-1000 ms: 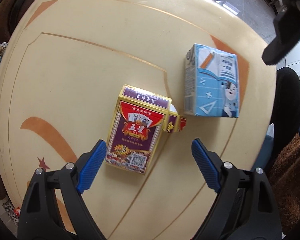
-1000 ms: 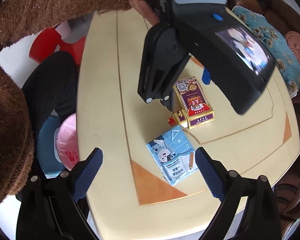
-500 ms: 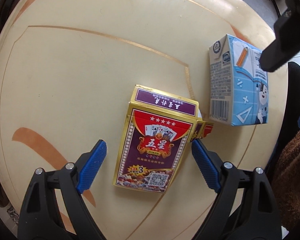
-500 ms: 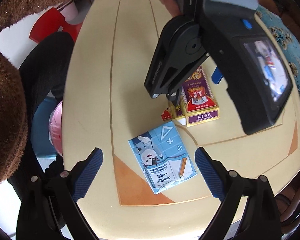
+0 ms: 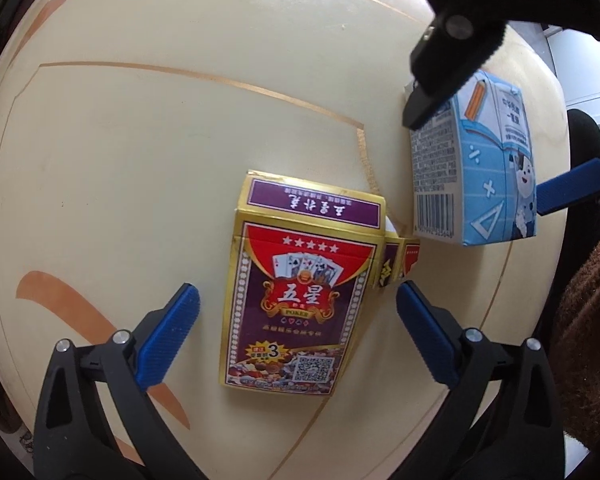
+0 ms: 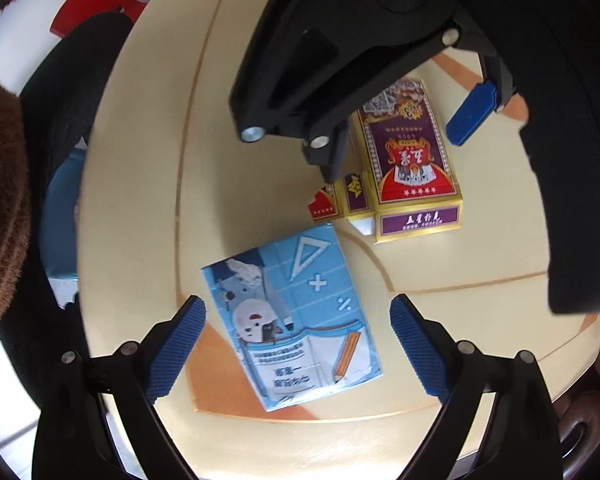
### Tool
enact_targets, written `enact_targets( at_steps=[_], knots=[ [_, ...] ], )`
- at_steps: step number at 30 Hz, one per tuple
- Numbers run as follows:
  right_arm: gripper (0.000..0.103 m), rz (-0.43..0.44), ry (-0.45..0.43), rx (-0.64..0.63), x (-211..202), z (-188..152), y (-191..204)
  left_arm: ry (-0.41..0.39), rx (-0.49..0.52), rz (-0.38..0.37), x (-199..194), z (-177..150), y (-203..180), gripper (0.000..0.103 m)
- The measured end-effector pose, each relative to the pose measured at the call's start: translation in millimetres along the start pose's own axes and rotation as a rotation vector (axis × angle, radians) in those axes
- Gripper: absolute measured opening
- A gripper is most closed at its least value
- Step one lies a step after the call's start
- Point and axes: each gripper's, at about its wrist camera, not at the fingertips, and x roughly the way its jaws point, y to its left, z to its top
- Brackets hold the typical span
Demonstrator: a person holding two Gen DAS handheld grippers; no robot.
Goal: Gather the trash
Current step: 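Grasp the purple-gold card box with the left tool while the right tool grasps the milk carton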
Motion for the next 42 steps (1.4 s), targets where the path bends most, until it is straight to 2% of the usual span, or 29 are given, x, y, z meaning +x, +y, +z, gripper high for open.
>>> enact_targets(
  at_steps=[6,17,18,19,20,23,26,31,33,36,38,40,42],
  knots=[
    [0.091,-0.04,-0.01,-0.016,5.5,1.4,6.8,-0.005,0.058,0.065,4.4,-5.1,-17.5,0.097],
    [0.091,-0.082,-0.089,0.064,9.1,3.6,8.8,0.001,0.072,0.084,6.5,-6.9,-32.3,0.097],
    [0.09,-0.091,-0.099,0.082,10.1,2.6,10.3,0.002,0.069,0.083,5.7,-5.6,-26.5,0.097],
    [0.084,-0.097,-0.11,0.106,10.8,0.0,10.5,0.002,0.064,0.083,5.6,-5.3,-27.0,0.097],
    [0.084,-0.111,-0.116,0.126,11.8,-1.5,11.4,0.0,0.057,0.082,6.6,-2.1,-20.8,0.096],
    [0.085,-0.129,-0.128,0.219,16.5,-8.8,10.7,-0.019,0.014,0.082,2.3,-2.7,-16.6,0.089],
    [0.084,-0.132,-0.142,0.335,17.4,-14.7,6.3,-0.033,-0.04,0.078,-2.5,-4.5,-8.7,0.075],
    [0.083,-0.154,-0.133,0.578,16.7,-20.4,8.4,-0.014,-0.087,0.077,-3.5,-3.2,-13.1,0.064],
    [0.077,-0.179,-0.134,0.652,14.1,-18.8,10.8,-0.015,-0.128,0.073,-3.8,-3.9,-12.3,0.063],
    [0.075,-0.14,-0.132,0.783,9.7,-24.3,3.7,-0.025,-0.19,0.074,-3.6,-8.5,-12.2,0.063],
    [0.074,-0.159,-0.136,0.839,6.7,-32.7,4.3,-0.037,-0.253,0.07,-3.7,-11.7,-10.4,0.063],
    [0.072,-0.15,-0.15,0.875,1.9,-38.7,4.4,-0.049,-0.367,0.069,-4.3,-16.0,-3.8,0.062],
    [0.071,-0.187,-0.165,0.907,-1.2,-37.9,26.5,-0.07,-0.423,0.112,-5.4,-21.8,-10.5,0.062]
  ],
)
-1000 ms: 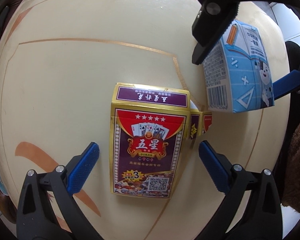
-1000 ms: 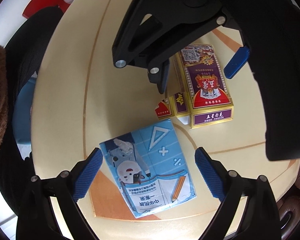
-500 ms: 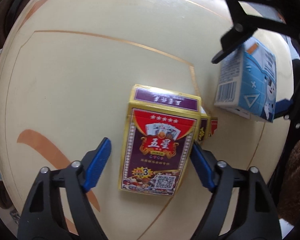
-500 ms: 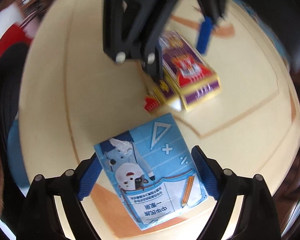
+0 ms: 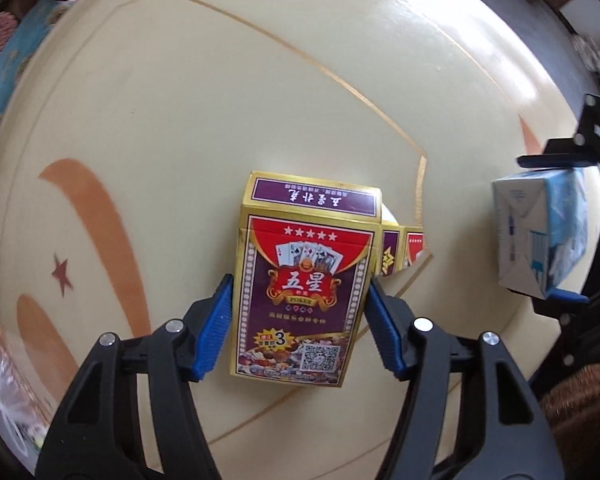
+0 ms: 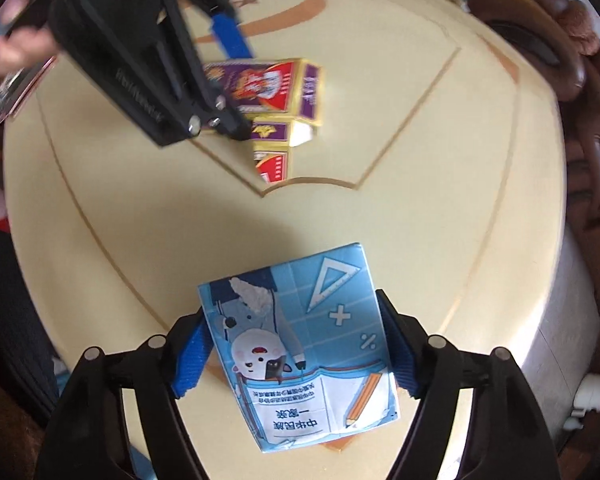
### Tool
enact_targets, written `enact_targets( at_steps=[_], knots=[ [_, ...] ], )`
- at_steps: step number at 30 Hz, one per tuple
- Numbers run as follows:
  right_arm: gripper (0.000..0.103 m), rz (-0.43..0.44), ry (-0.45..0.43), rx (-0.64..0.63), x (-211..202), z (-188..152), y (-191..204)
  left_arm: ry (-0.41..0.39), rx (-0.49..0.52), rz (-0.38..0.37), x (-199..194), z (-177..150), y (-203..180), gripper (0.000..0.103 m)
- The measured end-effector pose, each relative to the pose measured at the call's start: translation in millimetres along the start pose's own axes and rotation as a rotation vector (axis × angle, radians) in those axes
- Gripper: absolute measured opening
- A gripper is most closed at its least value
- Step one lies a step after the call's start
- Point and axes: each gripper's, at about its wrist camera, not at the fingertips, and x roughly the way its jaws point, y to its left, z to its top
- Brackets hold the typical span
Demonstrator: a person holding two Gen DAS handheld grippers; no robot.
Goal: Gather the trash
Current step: 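Grasp the purple-gold card box with the left tool while the right tool grasps the milk carton, then lift and carry the card box and milk carton with both tools over the pink bin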
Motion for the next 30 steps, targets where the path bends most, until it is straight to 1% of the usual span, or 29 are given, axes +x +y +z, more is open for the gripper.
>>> enact_targets(
  at_steps=[1,2,3,4,6,9,13,14,16,17,19,23,24,26,27,29,30],
  knots=[
    [0.07,-0.005,-0.015,0.009,-4.4,0.1,-2.0,-0.007,-0.005,0.006,0.4,-4.1,-3.4,0.062],
    [0.07,-0.034,-0.036,0.03,-10.5,-2.8,-0.4,-0.015,-0.012,0.007,-0.2,-9.5,-8.3,0.062],
    [0.07,-0.042,-0.045,0.047,-13.3,-9.8,-1.2,-0.025,-0.027,0.017,-1.2,-15.5,-12.9,0.062],
    [0.07,-0.033,-0.054,0.069,-16.8,-13.1,-0.8,-0.027,-0.031,0.017,-1.7,-20.1,-16.0,0.062],
    [0.07,-0.049,-0.072,0.106,-22.5,-18.5,7.0,-0.041,-0.07,0.026,-4.4,-32.9,-15.7,0.062],
    [0.07,-0.078,-0.092,0.128,-28.3,-23.5,14.4,-0.062,-0.135,0.01,-12.1,-51.1,-16.7,0.062],
    [0.07,-0.06,-0.097,0.183,-37.7,-27.1,16.4,-0.088,-0.213,-0.007,-25.7,-81.2,-17.8,0.062],
    [0.07,-0.062,-0.1,0.192,-44.7,-21.5,14.4,-0.102,-0.235,0.006,-30.6,-90.3,-19.1,0.062],
    [0.07,-0.057,-0.109,0.215,-48.0,-23.6,21.0,-0.135,-0.253,0.002,-42.2,-105.4,-28.7,0.062],
    [0.07,-0.055,-0.115,0.223,-49.3,-19.6,22.5,-0.154,-0.28,0.001,-48.6,-116.0,-31.1,0.062],
    [0.07,-0.056,-0.129,0.234,-50.6,-27.8,29.1,-0.177,-0.306,-0.009,-58.2,-130.6,-38.7,0.062],
    [0.07,-0.044,-0.166,0.265,-69.3,-36.2,46.5,-0.236,-0.355,0.042,-77.4,-166.8,-58.3,0.062],
    [0.07,-0.046,-0.172,0.267,-69.8,-33.0,47.5,-0.248,-0.361,0.053,-82.0,-172.5,-63.1,0.062],
    [0.07,-0.048,-0.188,0.274,-80.2,-42.5,61.1,-0.274,-0.389,0.03,-91.9,-193.7,-74.4,0.062],
    [0.07,-0.045,-0.193,0.277,-83.0,-47.2,66.4,-0.284,-0.399,0.036,-93.6,-193.1,-78.5,0.062],
    [0.07,-0.047,-0.204,0.289,-92.5,-58.6,80.2,-0.31,-0.428,0.079,-99.9,-209.0,-91.5,0.062],
    [0.07,-0.047,-0.21,0.292,-96.2,-64.1,86.5,-0.318,-0.436,0.06,-105.5,-214.1,-93.8,0.062]
  ],
)
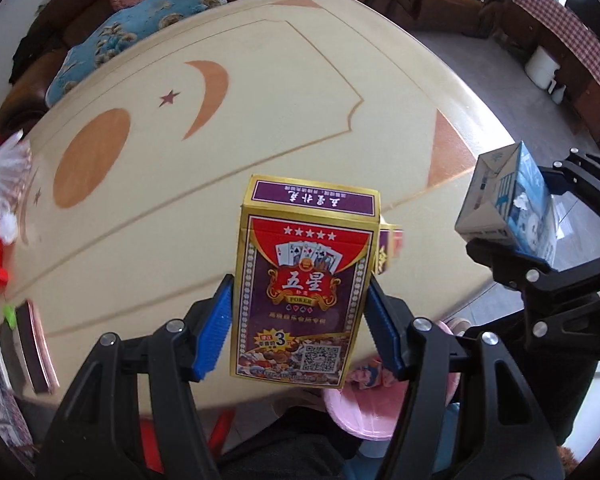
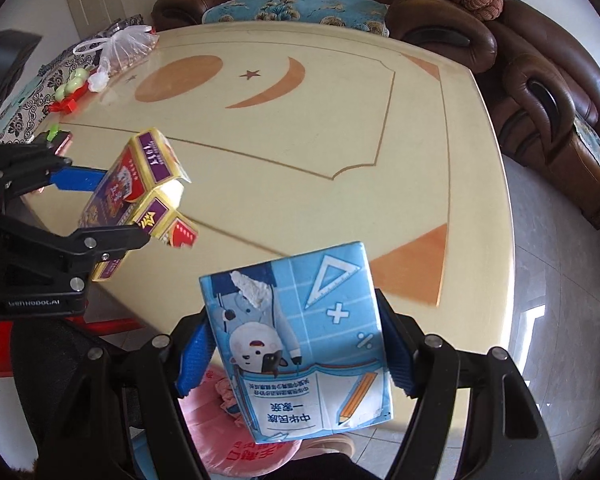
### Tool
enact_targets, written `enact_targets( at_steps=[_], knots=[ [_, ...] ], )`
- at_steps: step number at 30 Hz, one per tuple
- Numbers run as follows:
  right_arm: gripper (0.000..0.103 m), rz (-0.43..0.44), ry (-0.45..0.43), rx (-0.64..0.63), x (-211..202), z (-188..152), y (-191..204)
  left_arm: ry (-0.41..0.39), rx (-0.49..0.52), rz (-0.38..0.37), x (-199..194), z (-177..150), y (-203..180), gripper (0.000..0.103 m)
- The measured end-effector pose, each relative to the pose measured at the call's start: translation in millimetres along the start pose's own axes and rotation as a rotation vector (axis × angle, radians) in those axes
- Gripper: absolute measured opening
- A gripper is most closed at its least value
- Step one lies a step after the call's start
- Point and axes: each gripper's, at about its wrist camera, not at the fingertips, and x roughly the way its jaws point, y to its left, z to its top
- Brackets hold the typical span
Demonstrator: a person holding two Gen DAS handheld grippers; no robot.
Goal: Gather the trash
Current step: 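Lift and carry the card box and milk carton with both tools over the pink bin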
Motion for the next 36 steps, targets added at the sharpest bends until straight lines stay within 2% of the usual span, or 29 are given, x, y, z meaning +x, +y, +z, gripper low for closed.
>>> enact_targets(
  at_steps=[2,4,11,18,26,36],
  knots=[
    [0.069,-0.005,-0.011,0.003,-7.9,-11.0,5.6,-0.017,-0.032,-0.045,-10.7,-15.5,-0.1,0.062],
    [0.069,-0.01,-0.02,0.008,-16.5,-20.7,10.6,-0.033,-0.046,-0.043,-4.5,-13.7,-1.3,0.062],
    [0.07,-0.029,-0.065,0.024,-52.5,-59.7,27.5,-0.061,-0.051,-0.033,-14.2,-64.2,-23.5,0.062],
    [0.07,-0.01,-0.09,0.029,-71.4,-96.8,44.2,-0.06,-0.075,-0.063,-19.5,-102.4,-44.0,0.062],
    [0.07,0.006,-0.089,0.027,-75.9,-131.2,63.8,-0.058,-0.103,-0.081,-21.0,-143.4,-54.9,0.062],
    [0.07,0.021,-0.049,0.062,-56.4,-171.0,70.0,0.009,-0.115,-0.142,17.8,-177.1,-65.8,0.062]
  ],
)
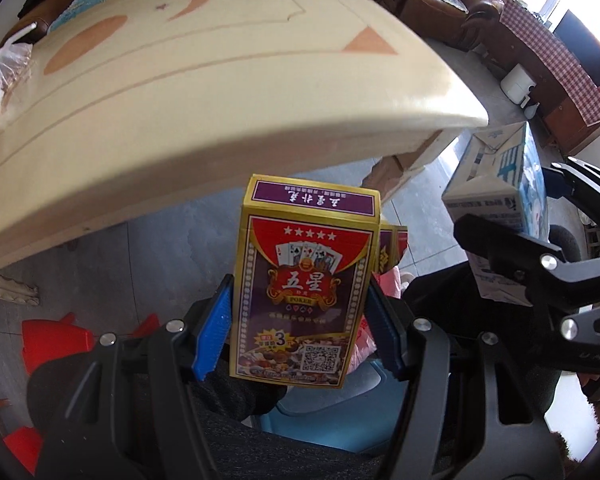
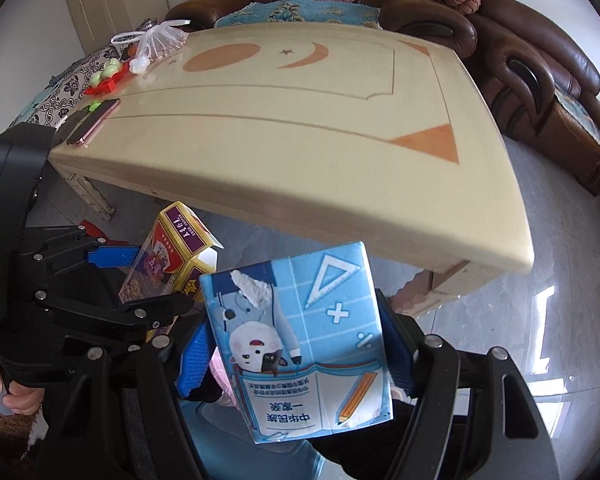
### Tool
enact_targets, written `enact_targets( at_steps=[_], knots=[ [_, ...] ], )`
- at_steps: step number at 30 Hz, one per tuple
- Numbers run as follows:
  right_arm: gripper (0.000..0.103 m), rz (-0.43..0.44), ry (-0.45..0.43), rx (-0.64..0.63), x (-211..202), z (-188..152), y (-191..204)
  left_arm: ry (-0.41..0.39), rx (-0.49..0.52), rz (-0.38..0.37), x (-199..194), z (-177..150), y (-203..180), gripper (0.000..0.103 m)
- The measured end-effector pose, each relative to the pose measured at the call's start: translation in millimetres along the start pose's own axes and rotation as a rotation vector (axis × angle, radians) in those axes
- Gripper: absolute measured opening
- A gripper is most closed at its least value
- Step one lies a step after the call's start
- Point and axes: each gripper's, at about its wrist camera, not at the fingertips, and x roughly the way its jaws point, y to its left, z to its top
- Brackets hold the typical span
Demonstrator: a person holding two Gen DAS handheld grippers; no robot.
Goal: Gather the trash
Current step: 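Lift and carry the card box and milk carton with both tools over the pink bin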
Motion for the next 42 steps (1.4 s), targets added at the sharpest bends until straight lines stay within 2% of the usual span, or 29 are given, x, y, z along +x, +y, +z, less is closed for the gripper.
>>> enact_targets(
  at_steps=[10,12,19,21,26,34,36,42],
  knots=[
    [0.07,-0.026,0.064,0.053,48.5,-35.1,-10.6,0.089,-0.009,-0.019,55.5,-10.8,-1.1,0.062],
    [0.07,-0.021,0.082,0.07,59.5,-39.9,-14.4,0.115,-0.016,-0.04,68.6,-11.4,-1.3,0.062],
    [0.07,-0.005,0.134,0.124,100.3,-55.4,-29.0,0.191,-0.031,-0.046,115.0,-13.6,0.5,0.062],
    [0.07,-0.003,0.148,0.145,113.3,-59.2,-35.0,0.223,-0.045,-0.066,128.0,-15.6,4.3,0.062],
    [0.07,0.007,0.192,0.16,143.6,-65.2,-39.9,0.287,-0.067,-0.05,158.4,-16.7,12.9,0.062],
    [0.07,0.039,0.275,0.157,187.3,-72.8,-33.5,0.354,-0.087,-0.045,190.1,-16.2,22.5,0.062],
    [0.07,0.048,0.291,0.168,193.8,-74.0,-35.7,0.374,-0.096,-0.063,197.5,-16.8,25.0,0.062],
    [0.07,0.015,0.315,0.175,208.5,-80.4,-48.2,0.437,-0.107,-0.056,225.3,-17.2,28.1,0.062]
  ],
)
